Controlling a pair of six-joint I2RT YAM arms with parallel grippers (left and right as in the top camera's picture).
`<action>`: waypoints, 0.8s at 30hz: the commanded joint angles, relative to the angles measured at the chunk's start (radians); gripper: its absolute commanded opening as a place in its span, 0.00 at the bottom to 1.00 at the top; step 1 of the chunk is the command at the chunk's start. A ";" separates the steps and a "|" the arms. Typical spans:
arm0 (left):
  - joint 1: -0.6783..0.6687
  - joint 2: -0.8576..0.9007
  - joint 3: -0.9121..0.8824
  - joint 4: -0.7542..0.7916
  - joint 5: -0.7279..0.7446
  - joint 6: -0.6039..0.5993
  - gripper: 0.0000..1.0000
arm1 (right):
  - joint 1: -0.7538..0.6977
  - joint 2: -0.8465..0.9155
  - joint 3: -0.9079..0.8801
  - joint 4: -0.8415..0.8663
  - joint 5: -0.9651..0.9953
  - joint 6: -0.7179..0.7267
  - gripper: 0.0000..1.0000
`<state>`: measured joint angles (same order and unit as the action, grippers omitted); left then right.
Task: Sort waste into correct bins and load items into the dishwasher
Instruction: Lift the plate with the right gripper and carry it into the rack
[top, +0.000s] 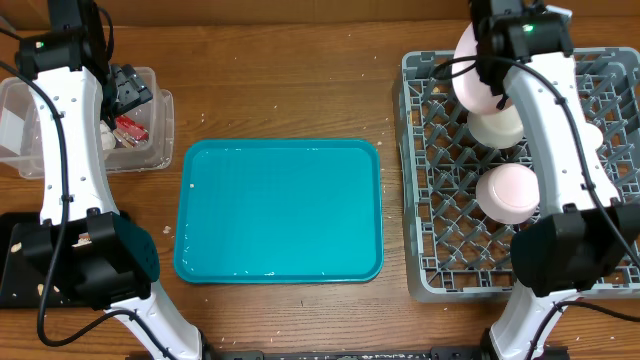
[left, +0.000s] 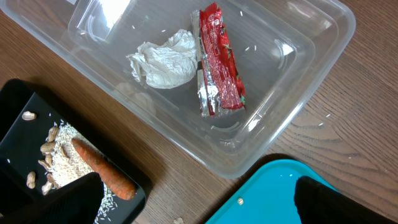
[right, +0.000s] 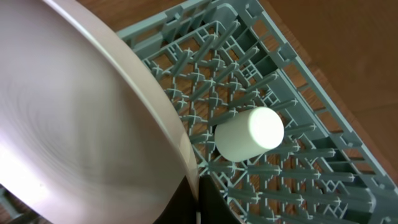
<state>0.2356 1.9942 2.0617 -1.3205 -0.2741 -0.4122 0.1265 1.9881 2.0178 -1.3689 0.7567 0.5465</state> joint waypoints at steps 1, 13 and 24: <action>-0.004 -0.025 0.014 -0.003 -0.014 -0.007 1.00 | 0.004 0.004 -0.047 0.018 0.070 0.021 0.04; -0.004 -0.025 0.014 -0.003 -0.013 -0.007 1.00 | 0.111 0.006 -0.077 0.011 0.070 0.058 0.04; -0.004 -0.025 0.014 -0.003 -0.013 -0.007 1.00 | 0.116 0.006 -0.084 -0.001 0.121 0.068 0.04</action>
<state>0.2356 1.9942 2.0617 -1.3205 -0.2741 -0.4122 0.2413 1.9930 1.9404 -1.3655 0.8455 0.5983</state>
